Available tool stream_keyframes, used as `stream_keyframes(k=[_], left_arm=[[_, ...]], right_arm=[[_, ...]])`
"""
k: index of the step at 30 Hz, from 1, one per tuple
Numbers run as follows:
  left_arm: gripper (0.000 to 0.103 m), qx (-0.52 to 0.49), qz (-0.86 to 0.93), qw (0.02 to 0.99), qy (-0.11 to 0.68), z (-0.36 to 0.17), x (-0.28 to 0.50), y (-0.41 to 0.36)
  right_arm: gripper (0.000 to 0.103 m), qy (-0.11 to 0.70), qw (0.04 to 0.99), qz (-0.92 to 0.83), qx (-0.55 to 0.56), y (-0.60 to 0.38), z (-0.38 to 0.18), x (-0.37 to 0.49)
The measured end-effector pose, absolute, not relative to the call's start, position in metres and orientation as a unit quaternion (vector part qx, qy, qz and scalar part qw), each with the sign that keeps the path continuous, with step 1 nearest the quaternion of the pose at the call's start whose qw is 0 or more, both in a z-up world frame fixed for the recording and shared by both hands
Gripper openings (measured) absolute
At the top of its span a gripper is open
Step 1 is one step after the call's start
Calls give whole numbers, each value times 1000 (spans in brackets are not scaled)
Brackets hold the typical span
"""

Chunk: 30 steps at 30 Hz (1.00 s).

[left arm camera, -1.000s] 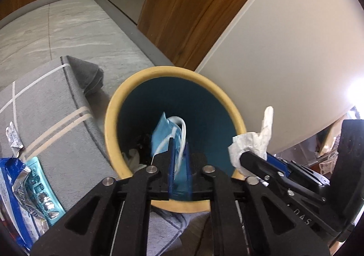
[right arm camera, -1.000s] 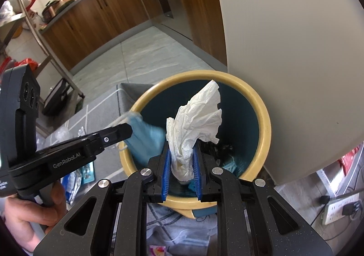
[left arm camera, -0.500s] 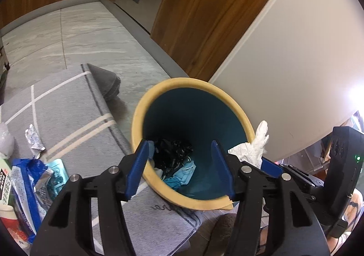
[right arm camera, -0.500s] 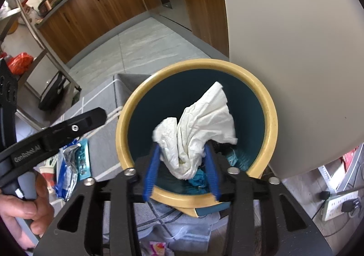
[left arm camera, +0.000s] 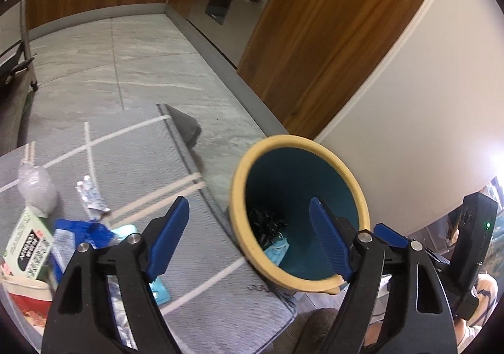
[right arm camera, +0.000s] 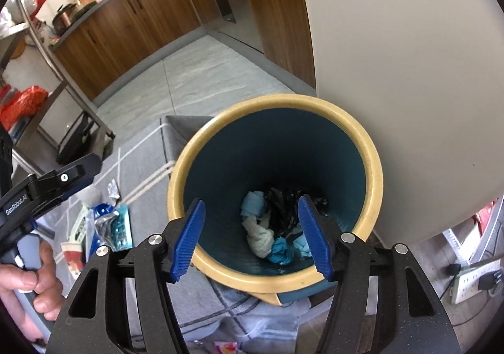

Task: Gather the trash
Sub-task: 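Move both open tools back over the remaining trash on the mat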

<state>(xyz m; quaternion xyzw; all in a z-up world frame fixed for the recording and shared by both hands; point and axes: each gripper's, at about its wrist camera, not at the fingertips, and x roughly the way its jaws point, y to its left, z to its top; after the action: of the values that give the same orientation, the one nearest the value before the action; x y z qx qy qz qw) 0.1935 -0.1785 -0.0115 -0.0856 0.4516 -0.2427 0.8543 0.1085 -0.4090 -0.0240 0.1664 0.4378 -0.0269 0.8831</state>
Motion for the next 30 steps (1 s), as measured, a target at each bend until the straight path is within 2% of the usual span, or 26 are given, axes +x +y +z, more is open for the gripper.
stream_keyframes(k=[16, 30], left_arm=[[80, -114, -155, 880, 435, 10, 185, -72], [80, -118, -62, 877, 461, 0, 190, 22]], right_arm=[[64, 431, 887, 21, 164, -373, -14, 117], [65, 442, 882, 65, 148, -334, -17, 124]])
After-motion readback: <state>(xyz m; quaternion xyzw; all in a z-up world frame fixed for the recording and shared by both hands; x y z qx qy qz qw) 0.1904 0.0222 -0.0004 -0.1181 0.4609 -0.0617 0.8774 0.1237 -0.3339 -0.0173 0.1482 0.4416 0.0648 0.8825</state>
